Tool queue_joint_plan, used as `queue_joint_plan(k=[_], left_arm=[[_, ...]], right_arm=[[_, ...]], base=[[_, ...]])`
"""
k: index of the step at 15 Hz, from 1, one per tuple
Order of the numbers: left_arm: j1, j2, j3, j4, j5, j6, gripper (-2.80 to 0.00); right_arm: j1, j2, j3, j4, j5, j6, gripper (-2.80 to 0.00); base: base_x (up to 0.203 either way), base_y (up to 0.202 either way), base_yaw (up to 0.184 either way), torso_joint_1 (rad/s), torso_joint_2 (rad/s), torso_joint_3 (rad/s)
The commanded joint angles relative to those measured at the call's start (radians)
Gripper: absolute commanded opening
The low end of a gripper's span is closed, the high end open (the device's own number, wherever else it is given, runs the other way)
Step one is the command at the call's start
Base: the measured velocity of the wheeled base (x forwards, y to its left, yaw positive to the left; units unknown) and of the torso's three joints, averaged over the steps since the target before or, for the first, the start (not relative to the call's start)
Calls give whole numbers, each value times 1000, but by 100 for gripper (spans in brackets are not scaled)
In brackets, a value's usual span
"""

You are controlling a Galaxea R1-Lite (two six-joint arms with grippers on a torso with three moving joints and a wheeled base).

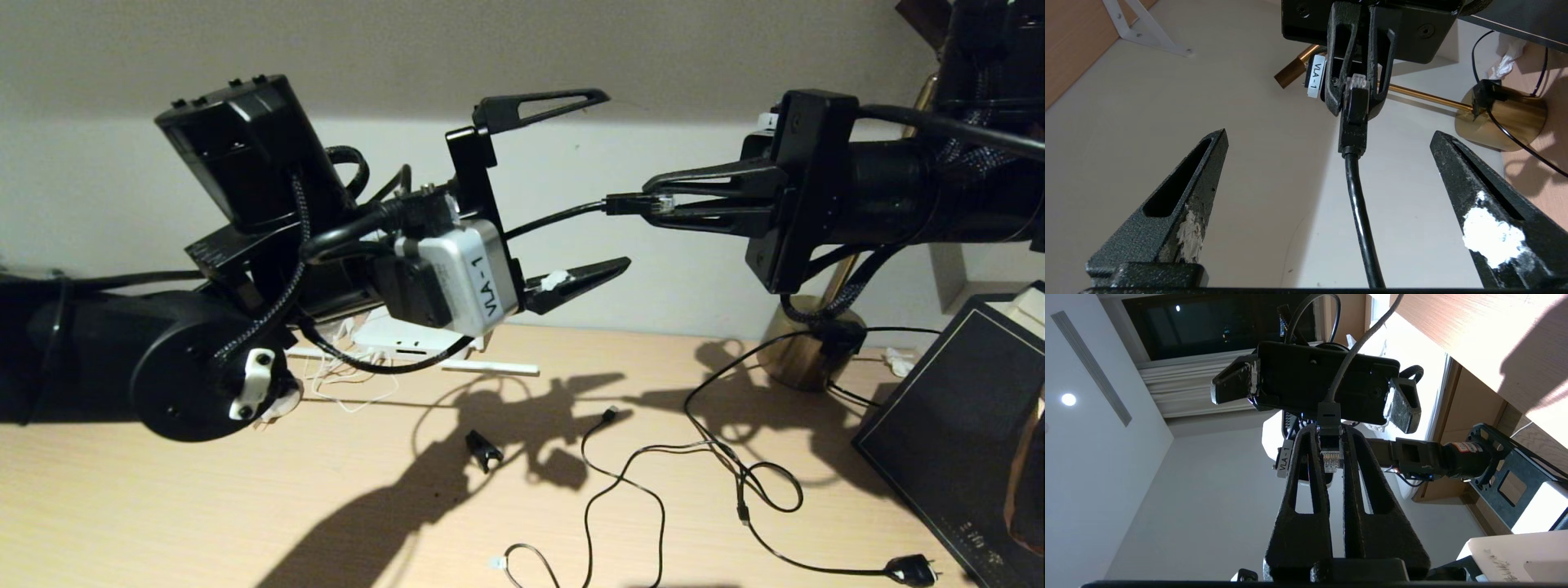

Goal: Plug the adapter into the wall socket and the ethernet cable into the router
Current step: Hand it to the other hand

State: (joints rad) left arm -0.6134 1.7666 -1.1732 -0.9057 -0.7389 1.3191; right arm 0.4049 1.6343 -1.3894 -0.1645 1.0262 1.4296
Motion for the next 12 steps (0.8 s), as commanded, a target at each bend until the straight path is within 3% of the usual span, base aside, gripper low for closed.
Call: queue_joint_plan(k=[1,12], left_arm=[[-2,1,4,-4,-12,5,0],[-1,-8,20,-5,-30,-3,0]], right_arm=[[0,3,0,-1,5,8,-280],[-11,7,4,-1,2,8,-280]], base=[[0,0,0,0,0,0],[0,0,0,0,0,0]])
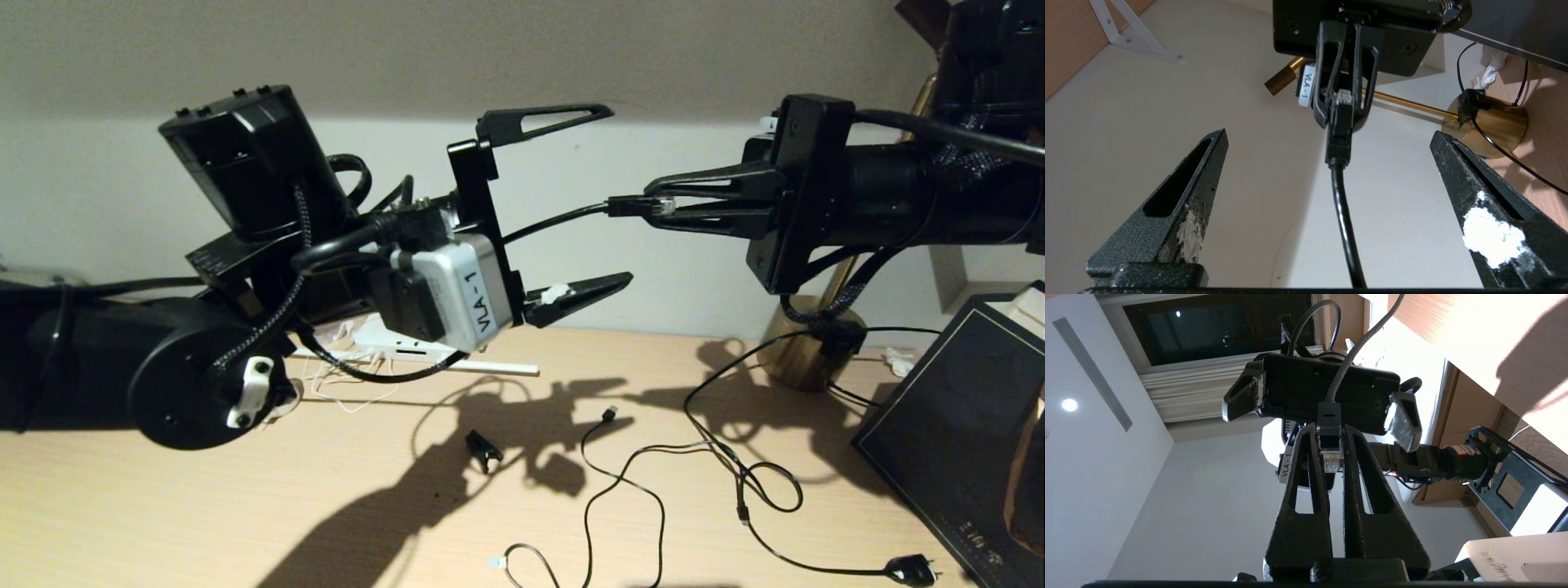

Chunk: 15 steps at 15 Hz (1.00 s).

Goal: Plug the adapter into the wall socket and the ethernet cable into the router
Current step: Hand it to the other hand

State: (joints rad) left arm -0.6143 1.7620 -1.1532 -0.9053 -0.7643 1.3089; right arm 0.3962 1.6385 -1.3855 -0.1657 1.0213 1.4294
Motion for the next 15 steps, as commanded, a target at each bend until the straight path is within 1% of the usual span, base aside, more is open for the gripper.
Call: queue_joint_plan(k=[1,6,7,15], left_arm=[[-1,-4,0,-5,-4,4,0],[-1,0,0,-6,-13,-5,0],[-1,2,0,-6,-18,-5,-280],[-10,17,-2,-6,-16,-7,-280]], right_arm=[[-2,3,0,-1,6,8,-280],[-2,4,0,-1,5,8,-280],[-2,6,0,-1,5,8,-280],[0,15,-4,-3,5,8,-280]], base=[[0,0,0,0,0,0],[0,0,0,0,0,0],[0,0,0,0,0,0],[0,0,0,0,0,0]])
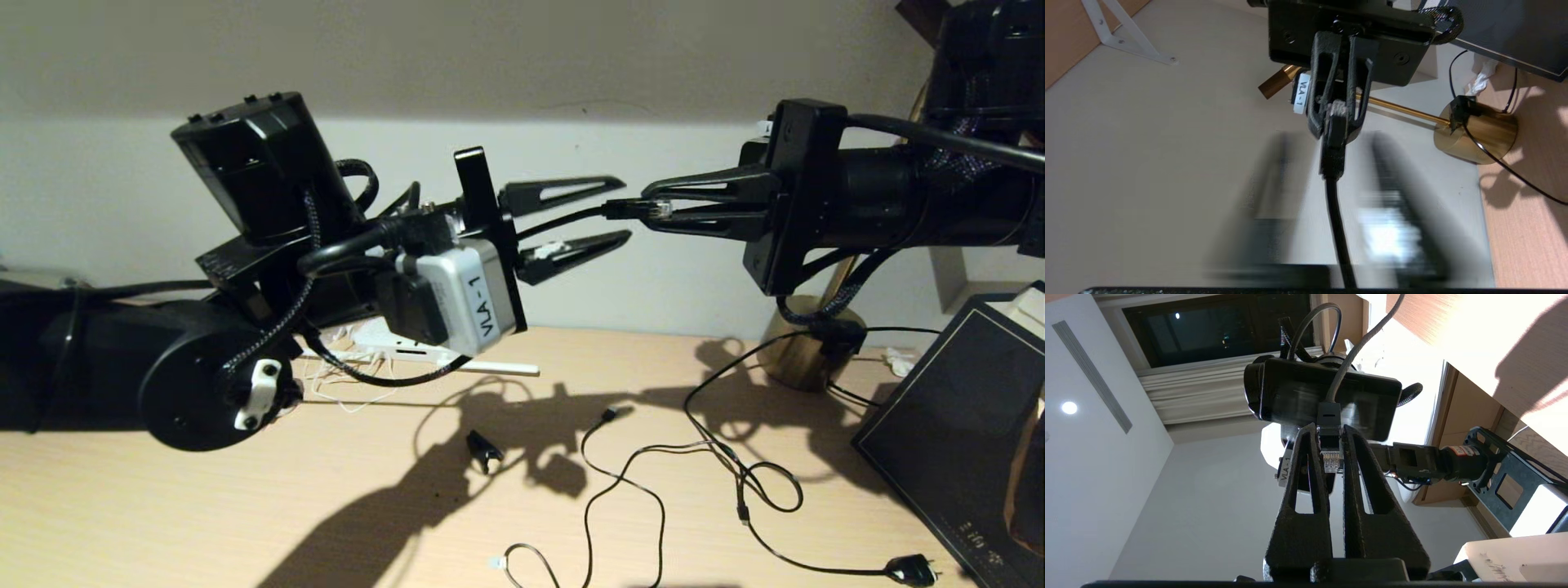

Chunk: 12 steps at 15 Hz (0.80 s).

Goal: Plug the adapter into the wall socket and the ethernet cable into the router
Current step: Hand it to the other hand

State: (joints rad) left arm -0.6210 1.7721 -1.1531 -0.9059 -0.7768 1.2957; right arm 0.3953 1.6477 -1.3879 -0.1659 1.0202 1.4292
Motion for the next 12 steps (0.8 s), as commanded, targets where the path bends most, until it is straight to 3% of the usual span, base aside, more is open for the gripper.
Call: queue_joint_plan(k=[1,11,12], left_arm=[[-6,6,-2,-4,-4,7,-280],[-4,9,-4,-5,-4,6,-280],[-1,9,-4,-5,-4,5,0]], right_arm=[[0,8,-2,-3,6,8,-280],[0,17,-3,-1,4,10,-280],[0,14,-2,-1,4,10,-280]], base=[[0,0,0,0,0,0],[0,0,0,0,0,0],[0,0,0,0,0,0]])
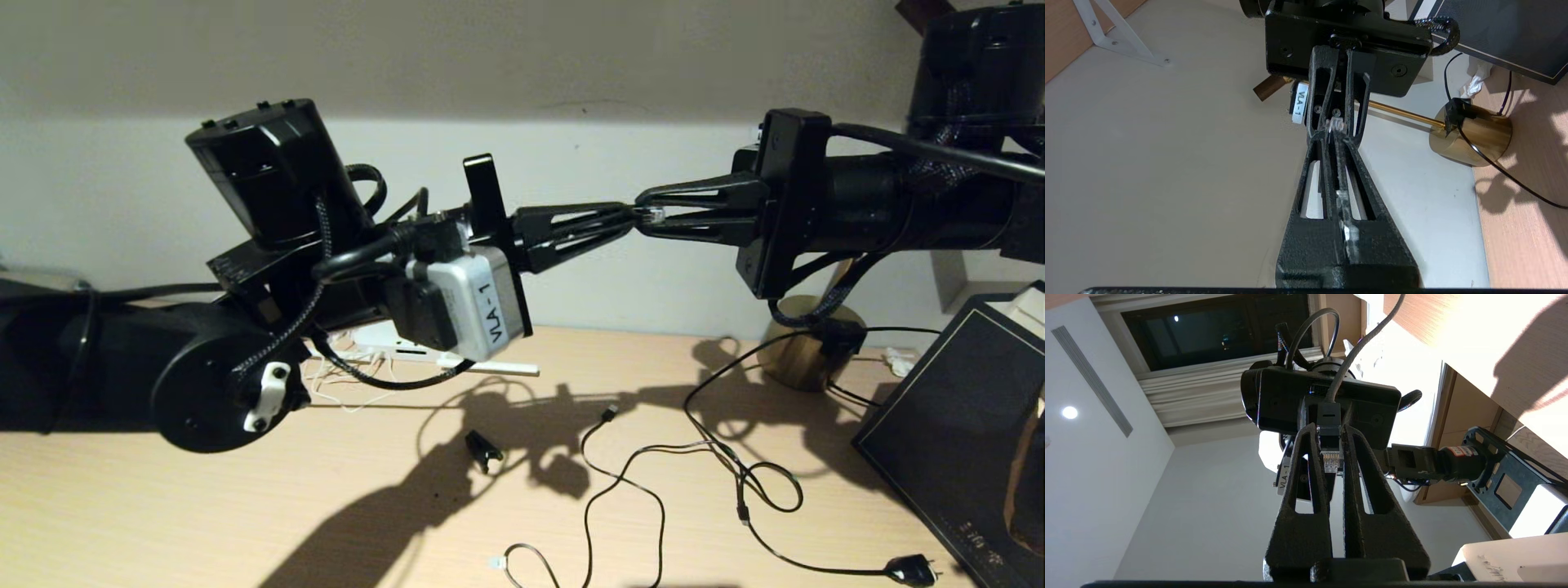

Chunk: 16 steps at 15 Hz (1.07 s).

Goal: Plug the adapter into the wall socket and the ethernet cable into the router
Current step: Hand it to the other hand

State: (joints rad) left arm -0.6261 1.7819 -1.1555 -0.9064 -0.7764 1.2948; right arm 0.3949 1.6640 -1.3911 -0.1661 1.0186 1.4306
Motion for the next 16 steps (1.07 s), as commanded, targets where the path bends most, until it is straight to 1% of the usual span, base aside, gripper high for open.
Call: queue_joint_plan(k=[1,14,15,16], left_arm=[[5,1,-3,-5,-4,6,0],[16,21,-24,-5,-4,-2,0],[16,21,-26,-5,-4,-2,-280],[16,21,-25,-5,-4,-2,-280]], right_arm=[[1,-6,0,-1,6,8,-280],[1,-20,15,-1,8,7,-280],[-1,-20,15,-1,6,7,-280],[-1,-20,15,-1,6,7,-280]], base=[[0,0,0,0,0,0],[0,0,0,0,0,0],[0,0,0,0,0,0],[0,0,0,0,0,0]])
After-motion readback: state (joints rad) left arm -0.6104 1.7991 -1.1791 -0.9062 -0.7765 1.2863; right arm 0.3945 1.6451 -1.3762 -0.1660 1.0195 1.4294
